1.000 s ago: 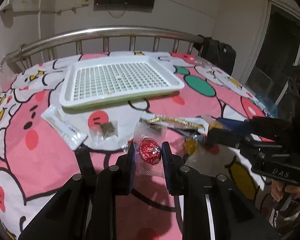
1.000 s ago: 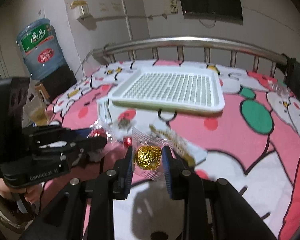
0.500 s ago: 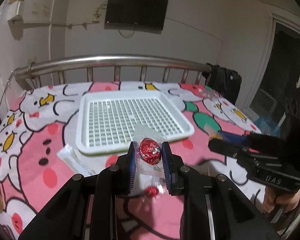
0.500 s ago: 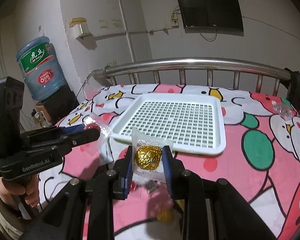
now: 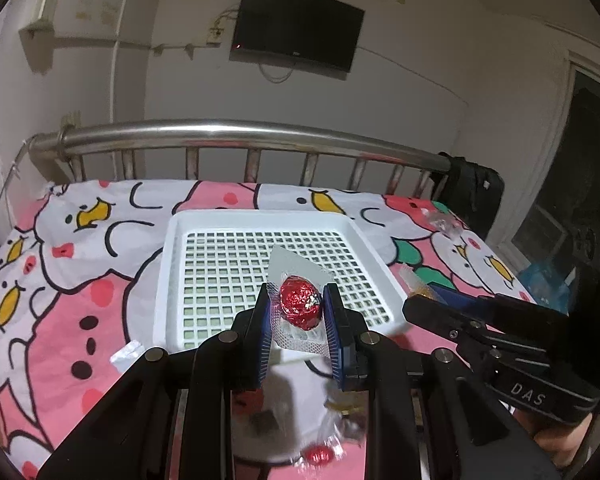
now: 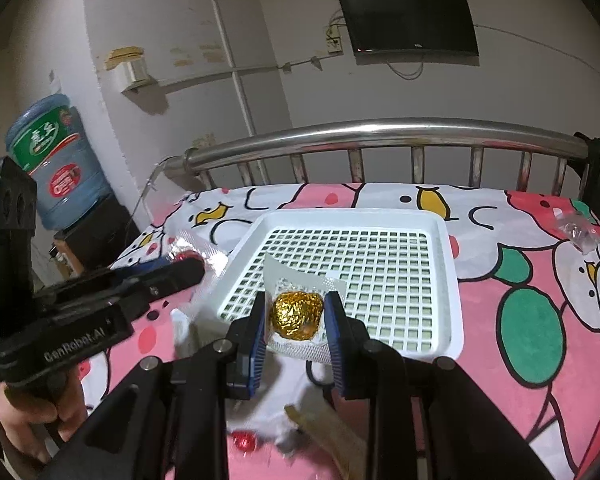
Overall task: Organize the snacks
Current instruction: 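Carry both chocolates over the white tray and open both tools to drop them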
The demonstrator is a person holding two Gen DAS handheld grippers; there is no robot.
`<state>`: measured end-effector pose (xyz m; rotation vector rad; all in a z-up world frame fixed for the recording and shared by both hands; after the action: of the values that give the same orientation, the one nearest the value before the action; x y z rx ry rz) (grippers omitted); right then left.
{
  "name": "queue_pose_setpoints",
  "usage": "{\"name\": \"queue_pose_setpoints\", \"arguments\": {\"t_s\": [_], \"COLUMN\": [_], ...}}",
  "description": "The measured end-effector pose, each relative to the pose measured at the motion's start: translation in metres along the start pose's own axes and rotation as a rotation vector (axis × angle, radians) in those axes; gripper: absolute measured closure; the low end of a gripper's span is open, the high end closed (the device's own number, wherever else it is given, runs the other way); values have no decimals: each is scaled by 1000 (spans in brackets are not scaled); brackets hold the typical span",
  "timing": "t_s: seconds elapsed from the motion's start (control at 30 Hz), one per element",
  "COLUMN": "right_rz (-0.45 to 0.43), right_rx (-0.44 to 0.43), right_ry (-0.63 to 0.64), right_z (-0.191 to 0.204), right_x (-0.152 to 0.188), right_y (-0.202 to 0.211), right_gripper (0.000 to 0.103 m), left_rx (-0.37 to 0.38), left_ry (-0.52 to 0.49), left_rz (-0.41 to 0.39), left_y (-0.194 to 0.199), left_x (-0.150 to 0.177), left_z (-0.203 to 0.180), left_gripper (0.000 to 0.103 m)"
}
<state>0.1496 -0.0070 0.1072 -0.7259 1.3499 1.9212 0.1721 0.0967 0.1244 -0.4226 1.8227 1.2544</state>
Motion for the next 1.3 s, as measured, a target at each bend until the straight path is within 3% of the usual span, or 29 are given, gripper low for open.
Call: {"name": "queue_pose_setpoints", "arguments": {"t_s": [0.6,1.1,1.3], "right_rz": [142,193,210], "right_rx": [126,196,207], "right_ry": [-123,-112,-120], "right_z": [-64,-83,-88], "right_x": [1,8,13], "right_y": [-103,-128,-134], "right_gripper": [74,73,71], "left_rx": [-73,-115,-122], "left_ry": [93,133,132], "left_rz": [138,247,247], "left_y": [-107,-146,-150], "left_x": [13,38,40], "left_z": [46,63,63], "left_gripper": [82,82,78]}}
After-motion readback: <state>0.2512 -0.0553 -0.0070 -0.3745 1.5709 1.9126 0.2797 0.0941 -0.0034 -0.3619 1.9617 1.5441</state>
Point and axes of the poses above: each gripper's, at about its wrist camera, not at the fingertips, and y roughly against the way its jaws point, z to its left, x to its underside, the point moved 4 cm from there along -y, roughly the way its jaws point, and after that the axes turned 7 degrees about -y, right-handed, at the moved point
